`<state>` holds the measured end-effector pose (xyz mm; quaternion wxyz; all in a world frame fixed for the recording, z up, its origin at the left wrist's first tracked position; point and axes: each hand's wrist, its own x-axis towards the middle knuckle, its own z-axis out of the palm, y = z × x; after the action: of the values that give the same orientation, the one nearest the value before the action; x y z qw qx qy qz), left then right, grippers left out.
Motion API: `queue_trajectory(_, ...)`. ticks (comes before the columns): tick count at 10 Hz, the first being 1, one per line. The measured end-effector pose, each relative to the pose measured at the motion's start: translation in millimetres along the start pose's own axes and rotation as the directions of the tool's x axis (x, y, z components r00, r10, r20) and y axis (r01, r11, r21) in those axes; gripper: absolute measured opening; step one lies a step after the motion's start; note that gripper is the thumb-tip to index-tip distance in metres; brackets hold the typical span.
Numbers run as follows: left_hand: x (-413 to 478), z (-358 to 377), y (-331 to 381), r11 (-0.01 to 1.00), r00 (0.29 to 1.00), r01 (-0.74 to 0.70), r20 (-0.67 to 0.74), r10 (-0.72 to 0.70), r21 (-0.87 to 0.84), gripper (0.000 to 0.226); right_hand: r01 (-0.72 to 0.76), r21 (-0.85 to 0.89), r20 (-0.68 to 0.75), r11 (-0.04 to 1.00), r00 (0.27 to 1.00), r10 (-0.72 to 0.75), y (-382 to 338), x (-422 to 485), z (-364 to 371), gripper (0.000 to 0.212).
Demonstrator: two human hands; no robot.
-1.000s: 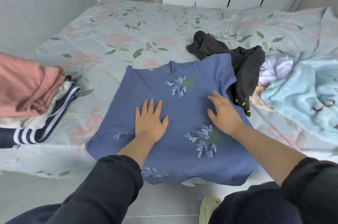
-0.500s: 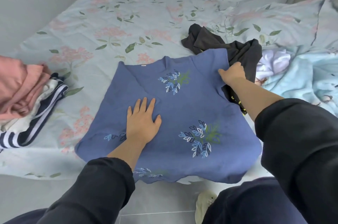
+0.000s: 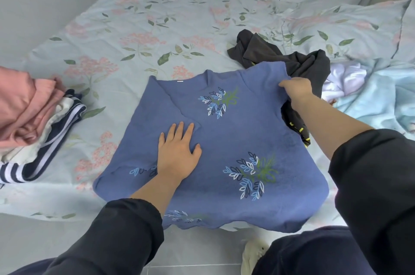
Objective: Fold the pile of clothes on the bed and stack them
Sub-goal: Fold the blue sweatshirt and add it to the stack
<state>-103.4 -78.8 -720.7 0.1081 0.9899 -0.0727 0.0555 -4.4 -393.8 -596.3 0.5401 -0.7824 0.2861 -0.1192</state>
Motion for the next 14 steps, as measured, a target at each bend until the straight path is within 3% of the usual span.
queue_trajectory(1,0.2,-0.2,0.0,1.000,1.000,0.001,-0.003,-0.001,0.002,0.062,0.326,-0.148,0.053,0.934,0.945,-0.322,-12.4,-27.6,14.2,0.008)
queue_trajectory(2,-0.4,-0.5,0.0,1.000,1.000,0.002,-0.002,-0.002,0.005,0.062,0.654,-0.221,0.291,0.723,0.752,-0.591,-8.1,-62.2,29.9,0.025)
queue_trajectory(3,-0.2,-0.4,-0.2,1.000,1.000,0.006,0.001,-0.006,0.000,0.062,0.923,-0.288,0.711,0.257,0.386,-0.588,17.4,-91.6,37.8,0.023)
queue_trajectory(4,0.6,-0.2,-0.2,1.000,1.000,0.007,0.001,-0.007,-0.002,0.062,0.970,-0.241,0.859,0.011,0.219,-0.462,42.5,-105.5,33.8,0.033)
queue_trajectory(5,0.3,0.2,-0.4,1.000,1.000,0.009,0.000,-0.009,0.002,0.062,0.947,-0.322,0.796,-0.011,0.265,-0.544,52.0,-107.5,34.0,0.039)
queue_trajectory(6,-0.2,-0.4,-0.2,1.000,1.000,0.006,0.002,-0.006,0.000,0.062,0.859,-0.489,0.697,0.149,0.488,-0.525,59.5,-99.4,40.3,0.052)
queue_trajectory(7,-0.4,-1.8,0.8,1.000,1.000,0.008,0.009,-0.008,0.000,0.062,0.832,-0.524,0.781,0.184,0.555,-0.286,63.7,-92.2,47.5,0.055)
queue_trajectory(8,-1.1,-2.1,0.8,1.000,1.000,0.012,0.009,-0.012,0.001,0.062,0.851,-0.405,0.655,0.335,0.526,-0.543,55.6,-85.9,50.0,0.043)
queue_trajectory(9,-1.0,-2.8,2.0,1.000,1.000,0.011,0.012,-0.011,-0.016,0.062,0.859,-0.428,0.717,0.280,0.512,-0.473,57.9,-89.0,56.6,0.060)
queue_trajectory(10,-2.0,-7.5,2.9,1.000,0.999,0.013,0.037,-0.013,-0.010,0.063,0.857,-0.502,0.838,0.111,0.515,-0.183,71.2,-95.2,64.1,0.067)
queue_trajectory(11,-2.3,-15.3,8.2,0.999,0.995,0.035,0.089,-0.033,-0.024,0.060,0.836,-0.434,0.758,0.336,0.540,-0.364,63.9,-94.5,61.0,0.061)
queue_trajectory(12,18.7,-32.8,5.6,0.972,0.996,0.088,0.037,-0.082,-0.216,0.046,0.845,-0.376,0.645,0.381,0.533,-0.547,49.0,-88.1,64.1,0.053)
queue_trajectory(13,56.2,-52.8,-18.7,0.964,0.987,0.103,-0.096,-0.129,-0.244,0.037,0.807,-0.373,0.553,0.457,0.589,-0.589,30.8,-71.7,77.4,0.049)
queue_trajectory(14,92.1,-59.9,-57.0,0.909,0.945,0.315,-0.004,-0.328,-0.273,0.049,0.729,-0.357,0.462,0.584,0.682,-0.567,8.7,-43.2,95.8,0.047)
